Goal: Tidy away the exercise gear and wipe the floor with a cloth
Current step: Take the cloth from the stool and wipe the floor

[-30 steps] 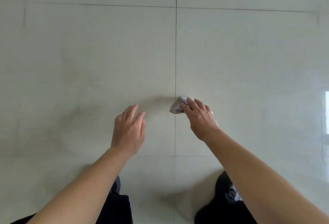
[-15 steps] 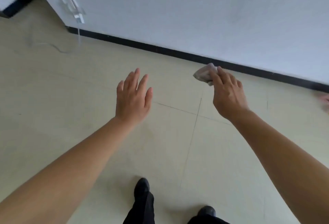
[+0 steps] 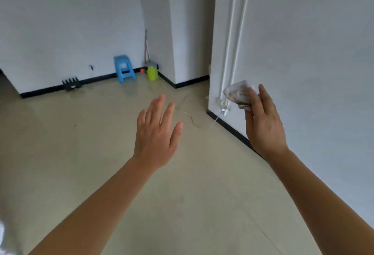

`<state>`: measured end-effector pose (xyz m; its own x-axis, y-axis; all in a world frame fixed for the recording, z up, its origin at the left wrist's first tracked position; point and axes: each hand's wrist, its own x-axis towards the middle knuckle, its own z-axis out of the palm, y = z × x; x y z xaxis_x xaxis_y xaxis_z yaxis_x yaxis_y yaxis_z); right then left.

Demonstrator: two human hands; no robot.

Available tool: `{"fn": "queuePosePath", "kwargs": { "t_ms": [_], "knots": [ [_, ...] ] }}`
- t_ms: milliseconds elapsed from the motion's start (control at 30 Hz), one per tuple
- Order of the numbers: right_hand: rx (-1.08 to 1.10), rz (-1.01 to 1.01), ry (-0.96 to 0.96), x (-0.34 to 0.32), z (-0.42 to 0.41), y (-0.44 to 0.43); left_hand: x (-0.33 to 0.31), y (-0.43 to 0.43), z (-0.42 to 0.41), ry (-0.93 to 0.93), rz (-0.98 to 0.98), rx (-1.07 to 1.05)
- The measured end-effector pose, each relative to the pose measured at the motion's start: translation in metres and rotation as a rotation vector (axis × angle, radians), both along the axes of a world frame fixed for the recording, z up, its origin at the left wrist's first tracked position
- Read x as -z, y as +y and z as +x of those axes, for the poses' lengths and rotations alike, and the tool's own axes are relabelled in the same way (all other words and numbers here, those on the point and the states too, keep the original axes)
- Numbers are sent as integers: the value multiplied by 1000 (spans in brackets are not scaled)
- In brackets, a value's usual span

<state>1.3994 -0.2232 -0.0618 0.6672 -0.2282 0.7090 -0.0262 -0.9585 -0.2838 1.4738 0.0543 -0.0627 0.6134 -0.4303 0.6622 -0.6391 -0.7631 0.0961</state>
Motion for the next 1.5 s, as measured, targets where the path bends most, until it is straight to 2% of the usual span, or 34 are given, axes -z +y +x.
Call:
{"fn": "queuePosePath", "kwargs": {
  "t_ms": [200,367,533,733,967,1300,1500],
  "knots": [
    [-254,-60,45,-9,186,172,-24,167,124,49,15,-300],
    [-390,-164,48,-13,293,258,-8,225,215,115,57,-382],
    [-393,-171,21,-3,421,282,-11,244,336,79,-7,-374],
    [-371,-122,-35,15,614,285,-15,260,527,41,-19,-396],
    [-380,-67,15,-18,833,322,-48,301,730,57,10,-409],
    [-491,-206,55,10,1154,443,-7,410,1039,61,-48,-489],
    [-414,-205,113,2,1342,460,-28,445,1254,126,-25,-446]
  ]
}}
